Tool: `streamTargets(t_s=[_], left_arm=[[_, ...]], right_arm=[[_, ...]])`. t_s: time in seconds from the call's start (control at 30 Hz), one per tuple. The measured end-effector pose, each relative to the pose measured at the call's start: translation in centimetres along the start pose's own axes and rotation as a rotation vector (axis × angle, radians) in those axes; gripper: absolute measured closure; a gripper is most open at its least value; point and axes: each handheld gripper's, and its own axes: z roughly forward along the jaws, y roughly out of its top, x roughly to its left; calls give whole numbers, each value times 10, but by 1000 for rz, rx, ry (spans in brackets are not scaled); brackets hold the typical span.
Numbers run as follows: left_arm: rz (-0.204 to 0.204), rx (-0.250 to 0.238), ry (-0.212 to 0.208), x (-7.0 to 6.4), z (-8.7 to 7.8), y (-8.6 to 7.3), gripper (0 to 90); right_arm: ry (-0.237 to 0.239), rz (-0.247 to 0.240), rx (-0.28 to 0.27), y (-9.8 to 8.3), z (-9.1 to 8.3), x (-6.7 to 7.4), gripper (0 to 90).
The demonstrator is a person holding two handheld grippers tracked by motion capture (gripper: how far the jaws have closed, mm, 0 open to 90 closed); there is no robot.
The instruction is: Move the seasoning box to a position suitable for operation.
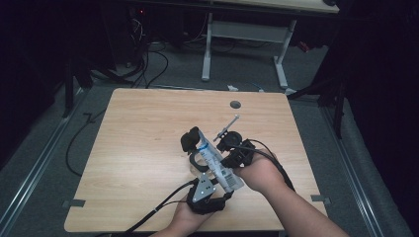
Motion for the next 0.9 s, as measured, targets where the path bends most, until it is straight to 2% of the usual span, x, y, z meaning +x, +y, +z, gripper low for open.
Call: streamTargets(t_s=[0.23,0.9], left_arm=[[19,12,2,2,0,-1,425],[13,6,0,-3,4,0,428]], right_arm=[[9,8,19,4,4,-1,899],[-8,-3,22,9,5,-6,900]])
